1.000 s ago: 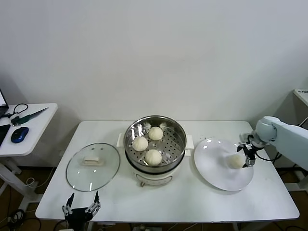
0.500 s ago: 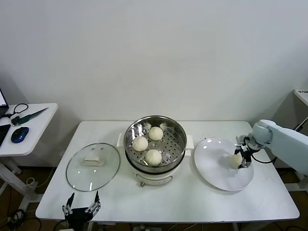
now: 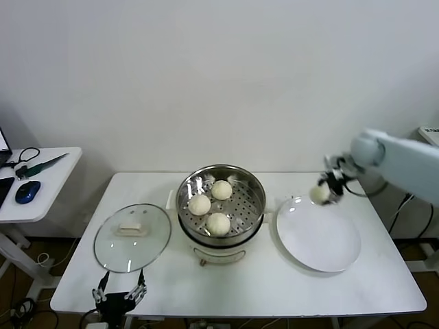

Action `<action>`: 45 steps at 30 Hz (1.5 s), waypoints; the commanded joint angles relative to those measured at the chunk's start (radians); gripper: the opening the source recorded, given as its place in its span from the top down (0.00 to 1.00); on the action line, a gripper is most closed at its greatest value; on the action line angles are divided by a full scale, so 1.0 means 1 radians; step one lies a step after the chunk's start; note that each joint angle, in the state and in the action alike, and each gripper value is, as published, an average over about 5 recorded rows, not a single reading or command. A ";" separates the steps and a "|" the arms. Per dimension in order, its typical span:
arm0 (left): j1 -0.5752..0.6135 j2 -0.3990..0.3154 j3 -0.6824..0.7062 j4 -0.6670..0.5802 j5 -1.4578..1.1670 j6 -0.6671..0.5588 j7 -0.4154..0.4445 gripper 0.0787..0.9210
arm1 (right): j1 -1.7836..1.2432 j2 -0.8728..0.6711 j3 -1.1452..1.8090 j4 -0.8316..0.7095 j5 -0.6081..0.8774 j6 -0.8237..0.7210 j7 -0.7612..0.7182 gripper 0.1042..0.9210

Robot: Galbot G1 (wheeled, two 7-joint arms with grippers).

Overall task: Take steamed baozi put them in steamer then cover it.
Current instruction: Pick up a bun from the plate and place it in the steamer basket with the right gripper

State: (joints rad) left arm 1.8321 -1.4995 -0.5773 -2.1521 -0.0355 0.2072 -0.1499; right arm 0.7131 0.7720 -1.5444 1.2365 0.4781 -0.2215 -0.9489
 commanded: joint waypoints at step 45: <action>-0.013 0.013 -0.024 -0.028 -0.041 0.038 0.026 0.12 | 0.090 0.364 -0.117 0.072 0.311 -0.141 0.122 0.14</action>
State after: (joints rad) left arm 1.8167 -1.4871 -0.6017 -2.1714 -0.0755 0.2421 -0.1252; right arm 0.7174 1.1749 -1.6665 1.3122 0.7835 -0.4133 -0.7764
